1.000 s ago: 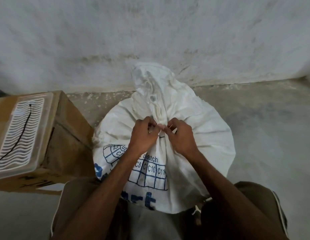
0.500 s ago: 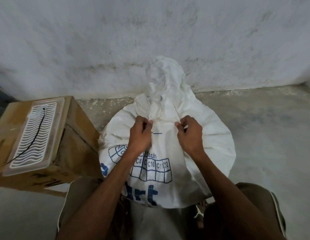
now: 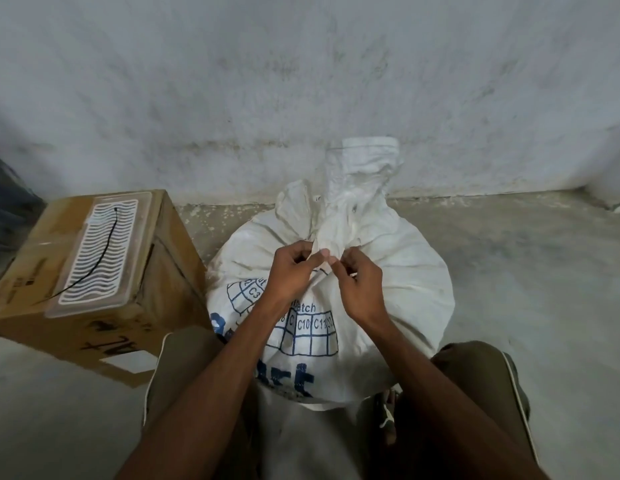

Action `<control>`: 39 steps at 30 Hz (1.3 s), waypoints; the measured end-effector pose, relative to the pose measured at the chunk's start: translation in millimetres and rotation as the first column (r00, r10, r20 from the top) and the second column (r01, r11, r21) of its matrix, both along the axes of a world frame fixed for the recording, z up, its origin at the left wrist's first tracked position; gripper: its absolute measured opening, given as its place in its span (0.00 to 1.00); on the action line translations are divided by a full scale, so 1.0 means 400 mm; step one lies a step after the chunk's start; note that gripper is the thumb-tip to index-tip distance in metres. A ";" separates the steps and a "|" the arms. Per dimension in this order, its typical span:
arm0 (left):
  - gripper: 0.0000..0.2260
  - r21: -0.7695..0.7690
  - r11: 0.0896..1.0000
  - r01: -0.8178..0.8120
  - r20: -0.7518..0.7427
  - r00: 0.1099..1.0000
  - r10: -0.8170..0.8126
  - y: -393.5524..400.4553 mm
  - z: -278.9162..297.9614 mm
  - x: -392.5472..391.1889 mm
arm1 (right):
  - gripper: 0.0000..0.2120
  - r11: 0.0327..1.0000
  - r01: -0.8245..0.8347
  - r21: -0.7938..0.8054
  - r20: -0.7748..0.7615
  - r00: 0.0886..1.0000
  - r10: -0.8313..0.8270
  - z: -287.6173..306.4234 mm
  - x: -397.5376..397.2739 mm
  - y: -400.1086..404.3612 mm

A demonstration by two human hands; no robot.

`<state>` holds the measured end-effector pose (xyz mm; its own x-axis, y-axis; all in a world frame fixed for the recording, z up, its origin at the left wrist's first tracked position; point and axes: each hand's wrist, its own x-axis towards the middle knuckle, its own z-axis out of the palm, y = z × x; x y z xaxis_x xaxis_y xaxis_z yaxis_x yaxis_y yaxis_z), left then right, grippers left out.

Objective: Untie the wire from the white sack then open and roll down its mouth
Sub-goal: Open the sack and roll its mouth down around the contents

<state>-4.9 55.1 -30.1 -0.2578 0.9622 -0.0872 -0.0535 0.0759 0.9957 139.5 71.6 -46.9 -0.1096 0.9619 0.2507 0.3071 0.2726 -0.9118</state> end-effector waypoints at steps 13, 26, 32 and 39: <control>0.08 0.134 0.991 0.016 -0.008 1.000 -0.015 -0.328 0.094 0.028 | 0.13 0.993 -0.115 -0.005 -0.199 0.974 0.112 0.050 0.073 -0.304; 0.13 0.067 0.997 0.025 -0.410 0.912 0.005 -0.560 0.138 0.049 | 0.12 0.971 -0.002 -0.239 -0.387 0.917 -0.093 0.212 0.039 -0.477; 0.11 -0.041 0.984 0.173 -0.633 0.757 -0.160 -0.557 0.164 0.010 | 0.04 0.939 -0.159 -0.306 -0.328 0.943 0.053 0.263 0.031 -0.437; 0.31 -0.246 0.938 -0.243 0.114 0.954 0.277 -0.518 0.295 0.008 | 0.08 0.961 -0.109 -0.254 -0.203 0.978 0.057 0.252 0.059 -0.454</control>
